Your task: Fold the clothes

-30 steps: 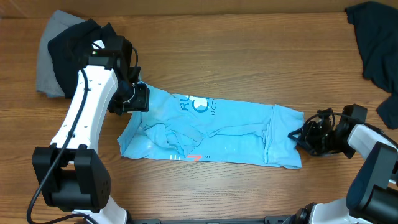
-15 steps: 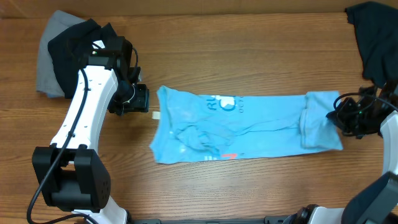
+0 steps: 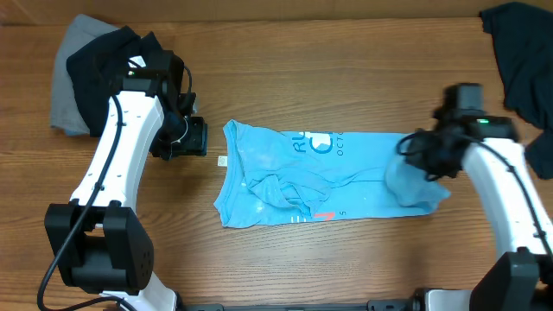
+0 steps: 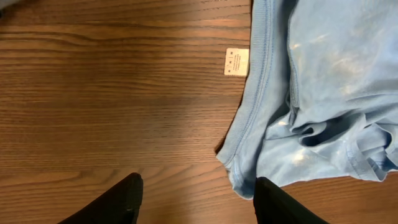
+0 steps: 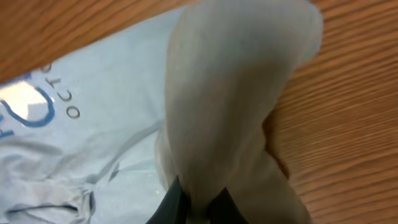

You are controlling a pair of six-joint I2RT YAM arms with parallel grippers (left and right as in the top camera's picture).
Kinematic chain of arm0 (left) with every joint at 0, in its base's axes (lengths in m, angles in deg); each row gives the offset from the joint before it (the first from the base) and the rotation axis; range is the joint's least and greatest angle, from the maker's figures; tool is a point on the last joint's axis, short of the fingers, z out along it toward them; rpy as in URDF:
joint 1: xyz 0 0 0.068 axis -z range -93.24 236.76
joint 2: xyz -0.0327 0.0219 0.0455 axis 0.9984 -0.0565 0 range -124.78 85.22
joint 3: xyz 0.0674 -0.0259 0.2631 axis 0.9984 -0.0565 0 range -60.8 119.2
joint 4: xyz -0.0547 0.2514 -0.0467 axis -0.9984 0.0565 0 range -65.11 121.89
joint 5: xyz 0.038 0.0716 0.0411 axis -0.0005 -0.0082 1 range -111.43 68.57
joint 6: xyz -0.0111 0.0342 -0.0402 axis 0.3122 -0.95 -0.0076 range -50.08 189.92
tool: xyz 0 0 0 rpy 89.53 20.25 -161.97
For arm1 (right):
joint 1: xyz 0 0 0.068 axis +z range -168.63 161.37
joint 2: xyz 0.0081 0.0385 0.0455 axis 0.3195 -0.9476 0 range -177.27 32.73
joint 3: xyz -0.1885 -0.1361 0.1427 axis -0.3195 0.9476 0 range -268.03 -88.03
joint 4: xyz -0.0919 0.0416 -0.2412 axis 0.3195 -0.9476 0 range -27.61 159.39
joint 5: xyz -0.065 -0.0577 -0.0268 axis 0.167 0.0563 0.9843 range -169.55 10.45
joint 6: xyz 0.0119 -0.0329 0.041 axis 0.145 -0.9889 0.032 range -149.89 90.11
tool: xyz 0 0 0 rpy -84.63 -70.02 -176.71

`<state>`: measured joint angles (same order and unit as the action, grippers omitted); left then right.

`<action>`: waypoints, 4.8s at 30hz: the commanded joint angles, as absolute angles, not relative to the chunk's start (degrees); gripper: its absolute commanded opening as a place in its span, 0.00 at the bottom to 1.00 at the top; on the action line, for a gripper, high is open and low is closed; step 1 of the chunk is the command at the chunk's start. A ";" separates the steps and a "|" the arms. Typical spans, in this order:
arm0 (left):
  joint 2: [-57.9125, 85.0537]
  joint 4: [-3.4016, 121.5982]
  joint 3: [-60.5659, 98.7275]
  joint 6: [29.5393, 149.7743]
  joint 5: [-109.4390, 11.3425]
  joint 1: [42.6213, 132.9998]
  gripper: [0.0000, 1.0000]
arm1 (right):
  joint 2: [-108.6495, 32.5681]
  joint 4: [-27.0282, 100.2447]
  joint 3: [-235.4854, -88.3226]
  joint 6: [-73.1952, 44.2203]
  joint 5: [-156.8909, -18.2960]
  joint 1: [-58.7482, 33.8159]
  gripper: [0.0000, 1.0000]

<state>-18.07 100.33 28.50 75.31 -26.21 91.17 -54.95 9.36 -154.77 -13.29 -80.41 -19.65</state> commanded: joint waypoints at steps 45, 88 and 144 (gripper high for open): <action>-17.61 100.31 29.62 73.73 -27.52 90.86 0.61 | -59.54 15.33 -149.28 -1.33 -60.76 14.89 0.52; -17.61 100.55 29.62 73.71 -28.13 90.86 0.61 | -59.14 4.95 -152.52 -9.11 -82.53 -4.65 0.71; -17.63 100.68 29.59 72.93 -31.98 90.90 0.72 | -60.00 15.29 -142.79 -15.47 -95.19 -25.11 0.57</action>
<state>-18.07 100.66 28.50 74.15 -28.98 91.17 -59.95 13.89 -145.50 -16.00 -95.63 -24.70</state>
